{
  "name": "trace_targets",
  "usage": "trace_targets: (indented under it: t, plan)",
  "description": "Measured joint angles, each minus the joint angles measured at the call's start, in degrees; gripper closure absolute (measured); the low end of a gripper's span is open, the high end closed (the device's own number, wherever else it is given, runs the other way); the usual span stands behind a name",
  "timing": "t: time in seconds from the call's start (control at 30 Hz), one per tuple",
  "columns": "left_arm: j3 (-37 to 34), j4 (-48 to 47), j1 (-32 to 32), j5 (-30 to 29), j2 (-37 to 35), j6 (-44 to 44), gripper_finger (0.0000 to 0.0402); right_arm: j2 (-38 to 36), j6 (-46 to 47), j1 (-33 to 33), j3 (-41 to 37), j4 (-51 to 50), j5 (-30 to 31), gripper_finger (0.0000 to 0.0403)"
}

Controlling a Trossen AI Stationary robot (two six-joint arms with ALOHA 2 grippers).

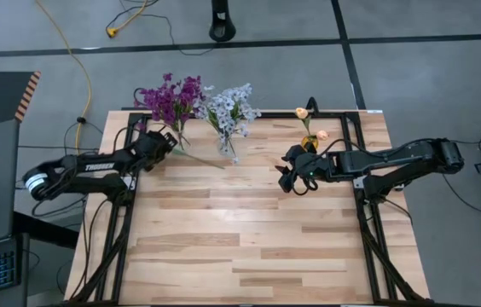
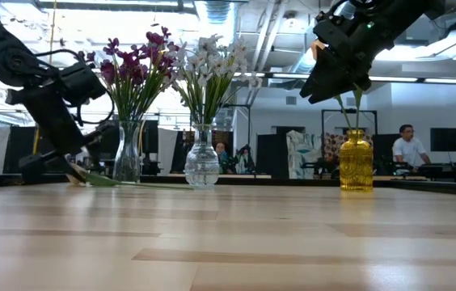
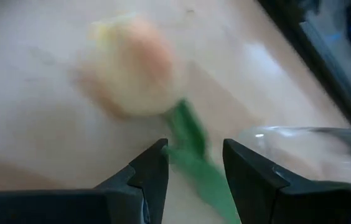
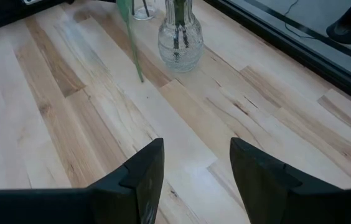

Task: Sort flowers into vase by color
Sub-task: Put the tulip into the yellow vase

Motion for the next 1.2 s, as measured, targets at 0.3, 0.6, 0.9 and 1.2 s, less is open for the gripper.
trace_targets:
  t: [0.3,0.6,0.9,1.2]
  plan:
    - [0.00,4.06,0.86,-0.08,3.09,0.00,0.0263,0.00,-0.01,0.00,0.00,0.00,0.00,0.0194]
    - [0.20,5.62,3.02,0.95,5.98,-0.40,0.0263,0.00,0.00,0.01,0.00,0.00,0.00,0.0194]
    - [0.11,5.29,3.04,0.64,6.07,1.19,0.0304,0.00,0.00,0.01,0.00,-0.02,0.00,0.0194]
    - [0.04,5.37,3.06,0.32,6.13,2.57,0.0357,0.00,0.00,0.01,0.00,-0.02,0.00,0.0194]
